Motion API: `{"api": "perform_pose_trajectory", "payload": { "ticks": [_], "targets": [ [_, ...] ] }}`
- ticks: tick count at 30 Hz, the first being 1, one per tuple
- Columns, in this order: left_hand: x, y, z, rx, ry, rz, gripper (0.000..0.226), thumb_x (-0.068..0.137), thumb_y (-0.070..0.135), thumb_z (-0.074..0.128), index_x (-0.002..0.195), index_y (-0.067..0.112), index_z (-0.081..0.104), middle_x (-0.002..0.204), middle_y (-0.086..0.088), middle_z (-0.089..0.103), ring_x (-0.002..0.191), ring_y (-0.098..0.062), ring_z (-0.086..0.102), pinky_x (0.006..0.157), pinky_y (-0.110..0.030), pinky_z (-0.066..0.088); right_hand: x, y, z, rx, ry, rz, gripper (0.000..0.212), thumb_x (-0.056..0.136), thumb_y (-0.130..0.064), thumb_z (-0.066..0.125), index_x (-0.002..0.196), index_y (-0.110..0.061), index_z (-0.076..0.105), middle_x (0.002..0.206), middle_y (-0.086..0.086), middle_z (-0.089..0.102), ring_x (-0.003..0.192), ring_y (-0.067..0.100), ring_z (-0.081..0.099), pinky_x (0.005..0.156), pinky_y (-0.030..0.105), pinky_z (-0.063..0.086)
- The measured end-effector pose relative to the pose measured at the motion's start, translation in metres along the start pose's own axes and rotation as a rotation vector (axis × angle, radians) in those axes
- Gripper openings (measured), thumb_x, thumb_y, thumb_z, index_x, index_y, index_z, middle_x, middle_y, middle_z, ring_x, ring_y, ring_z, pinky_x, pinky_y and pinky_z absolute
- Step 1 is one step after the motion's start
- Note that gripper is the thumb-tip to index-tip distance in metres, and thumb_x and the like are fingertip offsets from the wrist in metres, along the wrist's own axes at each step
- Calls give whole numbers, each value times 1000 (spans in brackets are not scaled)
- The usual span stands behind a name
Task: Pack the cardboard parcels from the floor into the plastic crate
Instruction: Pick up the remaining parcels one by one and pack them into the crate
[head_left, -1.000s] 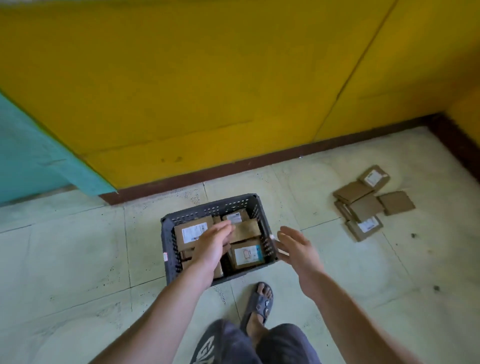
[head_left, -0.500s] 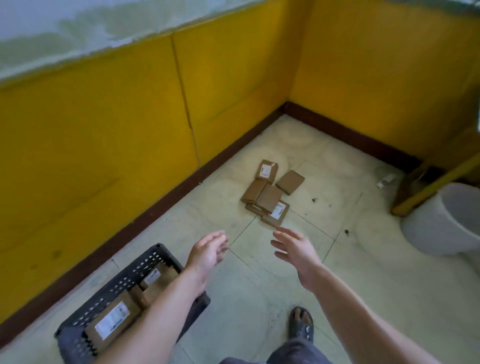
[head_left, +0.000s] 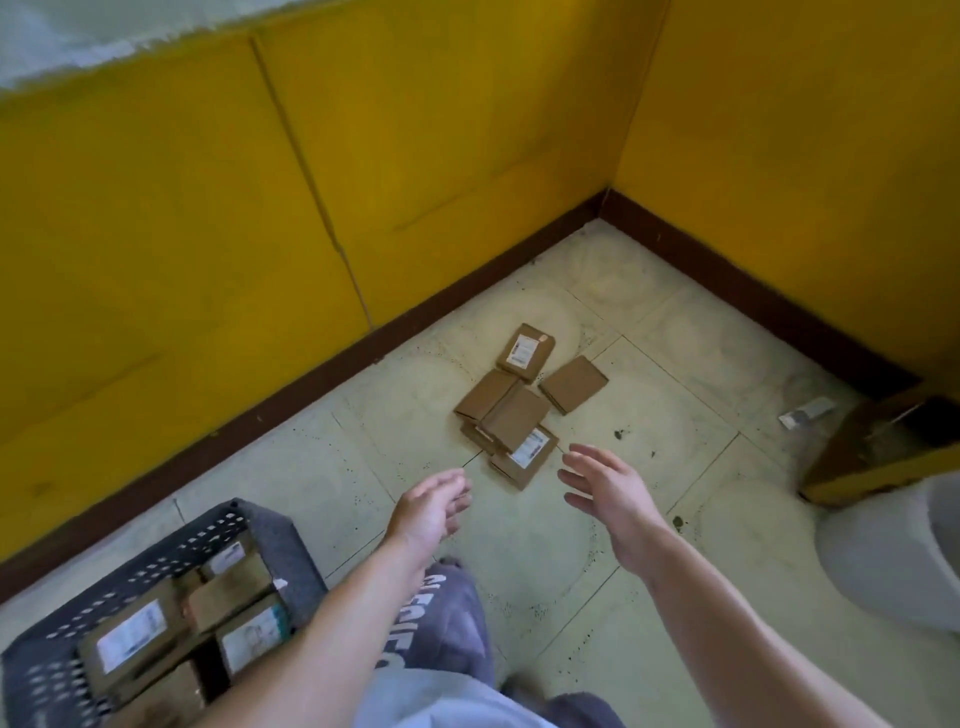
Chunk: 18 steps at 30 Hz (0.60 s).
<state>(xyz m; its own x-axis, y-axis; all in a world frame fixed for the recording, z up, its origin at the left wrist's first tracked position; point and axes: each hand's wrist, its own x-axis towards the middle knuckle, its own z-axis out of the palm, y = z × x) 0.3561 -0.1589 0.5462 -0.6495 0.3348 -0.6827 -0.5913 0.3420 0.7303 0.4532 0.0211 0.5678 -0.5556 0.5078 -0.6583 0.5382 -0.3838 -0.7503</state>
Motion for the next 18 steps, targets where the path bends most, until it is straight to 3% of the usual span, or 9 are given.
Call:
{"api": "perform_pose_trajectory", "payload": {
  "ticks": [3, 8, 14, 18],
  "targets": [
    [47, 18, 16, -61, 39, -25, 27, 100, 18, 49, 124, 15, 59, 117, -3, 67, 109, -17, 63, 86, -29, 52, 53, -29, 0, -61, -34, 9, 33, 98, -22, 53, 131, -16, 55, 119, 2, 64, 109, 16, 61, 93, 29, 49],
    [136, 55, 32, -126, 87, -91, 24, 99, 18, 49, 121, 16, 60, 114, 0, 68, 106, -16, 64, 88, -31, 53, 146, -80, 9, -164, -47, 62, 29, 99, -20, 53, 127, -15, 56, 114, 2, 64, 107, 18, 62, 93, 29, 49],
    [223, 90, 41, -159, 141, -196, 22, 100, 18, 48, 118, 18, 60, 113, 1, 67, 105, -16, 63, 85, -28, 51, 241, -124, 17, -321, -86, 145, 35, 100, -21, 51, 134, -16, 53, 120, 2, 62, 111, 16, 60, 89, 24, 48],
    [275, 86, 50, -197, 171, -275, 23, 100, 19, 47, 119, 15, 61, 115, -1, 67, 105, -17, 64, 92, -33, 50, 303, -123, 22, -377, -119, 213, 32, 99, -19, 52, 130, -15, 54, 124, 6, 60, 115, 20, 58, 94, 30, 49]
  ]
}}
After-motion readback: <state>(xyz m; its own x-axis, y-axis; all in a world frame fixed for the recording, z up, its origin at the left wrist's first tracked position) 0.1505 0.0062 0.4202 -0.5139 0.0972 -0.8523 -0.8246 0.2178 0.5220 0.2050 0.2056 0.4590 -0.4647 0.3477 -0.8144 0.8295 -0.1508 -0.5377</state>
